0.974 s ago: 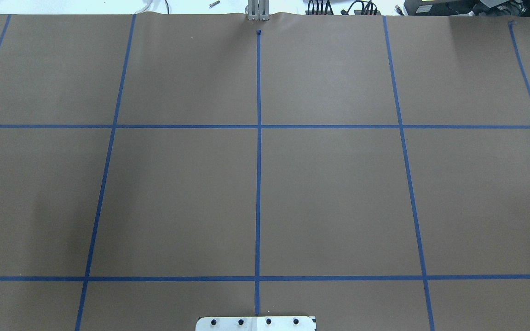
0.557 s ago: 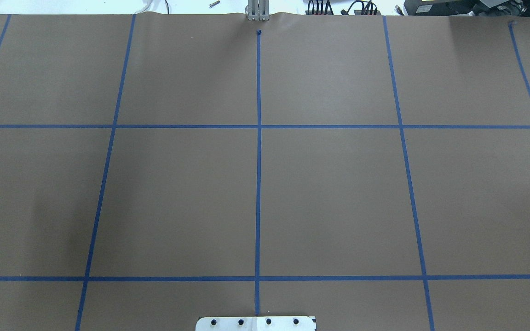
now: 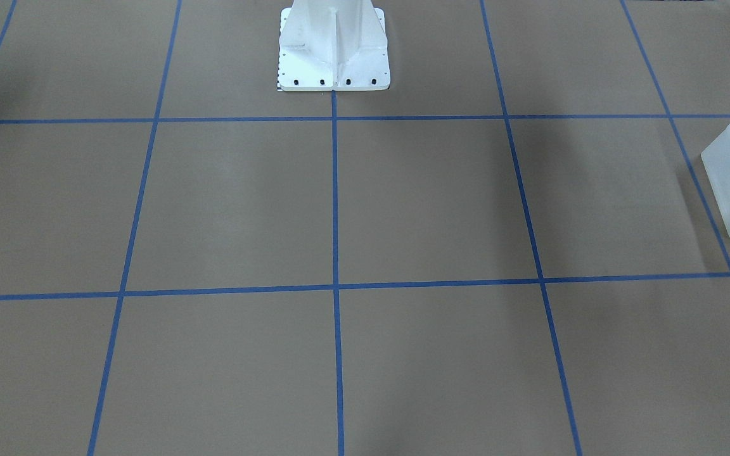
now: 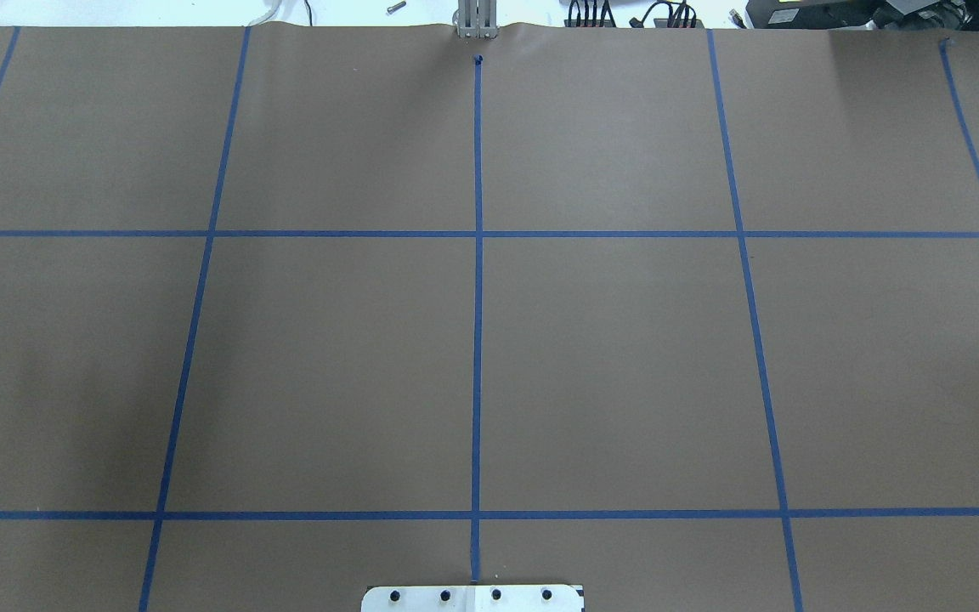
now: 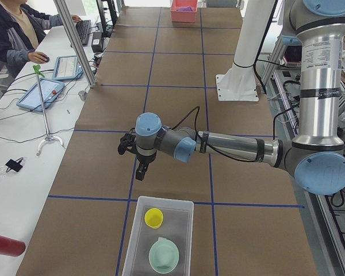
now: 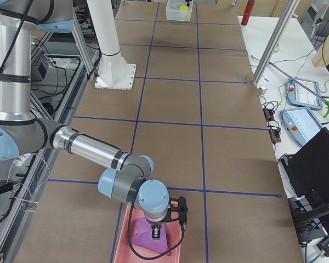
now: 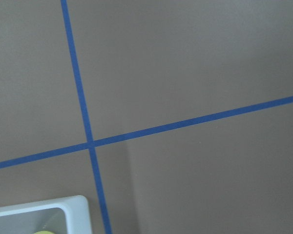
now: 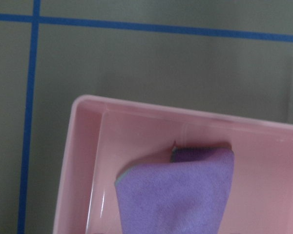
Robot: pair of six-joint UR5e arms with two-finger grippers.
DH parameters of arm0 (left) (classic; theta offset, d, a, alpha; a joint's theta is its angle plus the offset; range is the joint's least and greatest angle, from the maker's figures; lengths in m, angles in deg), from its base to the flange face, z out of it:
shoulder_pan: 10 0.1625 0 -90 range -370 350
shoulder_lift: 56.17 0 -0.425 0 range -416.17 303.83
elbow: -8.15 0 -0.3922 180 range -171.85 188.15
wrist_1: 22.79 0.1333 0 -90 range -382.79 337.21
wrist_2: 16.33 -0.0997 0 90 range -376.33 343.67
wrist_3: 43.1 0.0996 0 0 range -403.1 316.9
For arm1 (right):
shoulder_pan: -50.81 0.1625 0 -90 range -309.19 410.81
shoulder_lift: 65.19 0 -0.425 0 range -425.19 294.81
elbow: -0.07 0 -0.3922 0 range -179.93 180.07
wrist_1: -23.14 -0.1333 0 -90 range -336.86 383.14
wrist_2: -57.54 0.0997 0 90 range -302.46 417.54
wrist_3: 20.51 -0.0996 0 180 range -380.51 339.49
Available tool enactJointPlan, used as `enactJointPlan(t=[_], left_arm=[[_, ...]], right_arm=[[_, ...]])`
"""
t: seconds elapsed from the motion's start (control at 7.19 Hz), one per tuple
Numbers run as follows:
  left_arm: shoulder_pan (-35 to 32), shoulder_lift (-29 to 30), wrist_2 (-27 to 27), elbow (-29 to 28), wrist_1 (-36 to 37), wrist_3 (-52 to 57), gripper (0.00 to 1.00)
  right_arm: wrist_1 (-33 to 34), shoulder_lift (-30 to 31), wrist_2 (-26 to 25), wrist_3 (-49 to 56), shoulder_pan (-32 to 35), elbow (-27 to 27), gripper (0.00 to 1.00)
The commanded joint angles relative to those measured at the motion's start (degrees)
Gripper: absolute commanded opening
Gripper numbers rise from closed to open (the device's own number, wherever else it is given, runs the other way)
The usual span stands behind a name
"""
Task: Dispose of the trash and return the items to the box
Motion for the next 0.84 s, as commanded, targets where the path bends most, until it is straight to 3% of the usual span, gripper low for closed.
enactJointPlan(t=[0.0,0.28,0.42,0.7], left_arm=[[-1.26,-0.29,-0.10,-3.52,-0.55,1.72,0.98],[-5.39,-0.37,3.58,-4.40,-0.38,2.60,0.98],[-9.40,0.32,3.94,-7.37,0.06,2.60,0.98],[-10.41,0.15,7.43,-9.50,-0.11,4.00,0.98]], right_arm=[[0.14,-3.67,0.68,-0.32,-1.36,0.06,1.00],[-0.47,-5.26,0.50,-9.41,-8.02,-0.11,1.00],[-0.48,-6.22,0.67,-9.99,-9.53,-0.20,1.00],[-0.39,-8.24,0.77,-10.25,-12.17,-0.29,1.00]])
